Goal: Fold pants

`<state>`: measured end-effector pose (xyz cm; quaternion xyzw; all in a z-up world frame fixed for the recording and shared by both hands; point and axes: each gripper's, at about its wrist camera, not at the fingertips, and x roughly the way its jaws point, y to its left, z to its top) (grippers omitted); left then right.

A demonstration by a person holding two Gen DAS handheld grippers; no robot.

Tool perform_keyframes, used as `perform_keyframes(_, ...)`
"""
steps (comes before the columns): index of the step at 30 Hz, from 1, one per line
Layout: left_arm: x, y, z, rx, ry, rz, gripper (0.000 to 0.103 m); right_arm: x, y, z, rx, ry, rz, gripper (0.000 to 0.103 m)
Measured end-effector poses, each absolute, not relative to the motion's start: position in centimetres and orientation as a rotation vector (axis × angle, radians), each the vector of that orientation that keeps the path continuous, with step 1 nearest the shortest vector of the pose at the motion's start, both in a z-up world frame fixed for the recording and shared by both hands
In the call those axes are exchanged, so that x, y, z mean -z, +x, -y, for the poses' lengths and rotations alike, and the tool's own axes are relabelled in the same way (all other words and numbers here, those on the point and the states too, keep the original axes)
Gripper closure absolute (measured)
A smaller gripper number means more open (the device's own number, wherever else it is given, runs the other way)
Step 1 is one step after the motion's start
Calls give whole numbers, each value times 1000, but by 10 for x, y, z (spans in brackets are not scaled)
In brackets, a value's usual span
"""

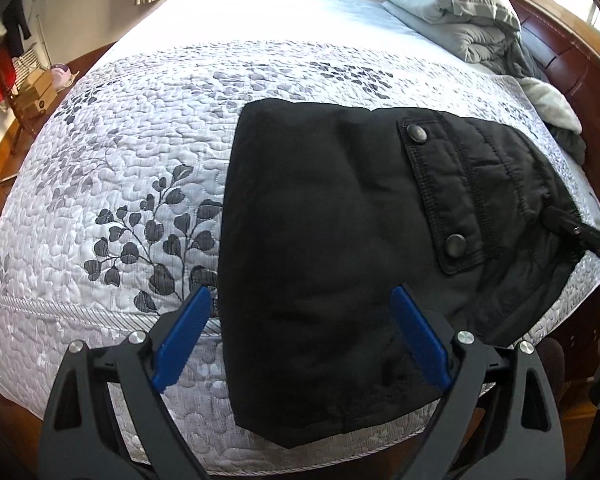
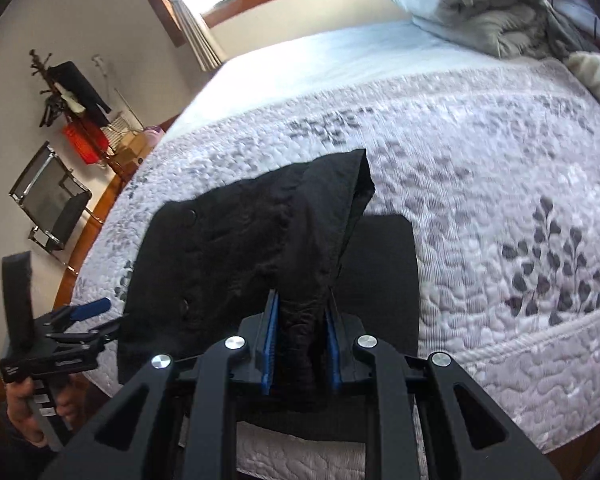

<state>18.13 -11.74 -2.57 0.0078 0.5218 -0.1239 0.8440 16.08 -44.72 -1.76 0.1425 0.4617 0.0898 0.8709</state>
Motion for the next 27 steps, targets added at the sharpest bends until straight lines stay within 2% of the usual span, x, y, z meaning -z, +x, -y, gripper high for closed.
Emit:
perform_keyframes(8, 31, 183, 127, 257, 48, -1114, 12, 58, 168, 453, -155, 299, -1033, 80)
perform_keyframes(10, 35, 183, 129, 252, 61, -1120, 12, 66, 170, 453, -157, 289, -1058, 72)
perform_keyframes(12, 38, 184, 129, 252, 64, -1128, 12, 72, 170, 455, -145, 268, -1074, 56)
perform_keyframes(17, 44, 188, 124, 240, 57, -1149, 12, 56, 163, 461, -119, 241, -1058, 56)
perform_keyframes(23, 24, 199, 123, 235, 60, -1092, 12, 14, 174, 460, -154, 224, -961, 56)
perform_keyframes(27, 14, 210, 131, 250, 69, -1069, 12, 11, 197, 452, -147, 192, -958, 59)
